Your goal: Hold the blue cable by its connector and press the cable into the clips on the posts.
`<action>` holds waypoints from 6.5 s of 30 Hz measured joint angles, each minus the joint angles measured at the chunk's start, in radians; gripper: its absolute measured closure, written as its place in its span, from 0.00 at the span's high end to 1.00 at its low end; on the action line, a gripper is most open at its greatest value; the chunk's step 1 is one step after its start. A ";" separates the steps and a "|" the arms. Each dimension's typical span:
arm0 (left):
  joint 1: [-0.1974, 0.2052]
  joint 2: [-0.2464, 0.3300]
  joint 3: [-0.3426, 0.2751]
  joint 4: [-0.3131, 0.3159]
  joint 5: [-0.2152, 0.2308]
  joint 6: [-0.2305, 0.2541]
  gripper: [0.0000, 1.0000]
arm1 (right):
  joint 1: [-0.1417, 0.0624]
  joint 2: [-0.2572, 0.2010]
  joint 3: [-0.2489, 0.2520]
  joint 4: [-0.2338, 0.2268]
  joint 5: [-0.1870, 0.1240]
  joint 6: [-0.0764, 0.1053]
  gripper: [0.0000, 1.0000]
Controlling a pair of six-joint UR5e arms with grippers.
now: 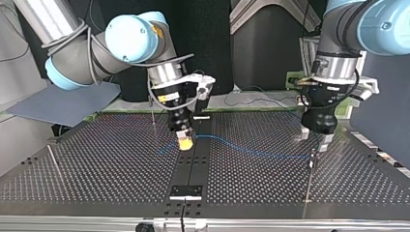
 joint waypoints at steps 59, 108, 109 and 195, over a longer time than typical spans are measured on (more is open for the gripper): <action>-0.037 -0.015 -0.035 -0.006 -0.161 0.260 1.00 | -0.005 0.000 0.003 -0.001 -0.004 0.002 0.00; -0.172 -0.246 0.145 0.063 -0.192 0.254 1.00 | -0.009 0.003 0.003 -0.001 -0.004 0.006 0.00; -0.174 -0.253 0.152 0.062 -0.194 0.254 1.00 | -0.009 0.003 0.003 -0.001 -0.004 0.006 0.00; -0.437 -0.411 -0.065 0.322 -0.562 0.226 0.00 | -0.013 0.062 0.316 -0.194 0.149 0.124 0.00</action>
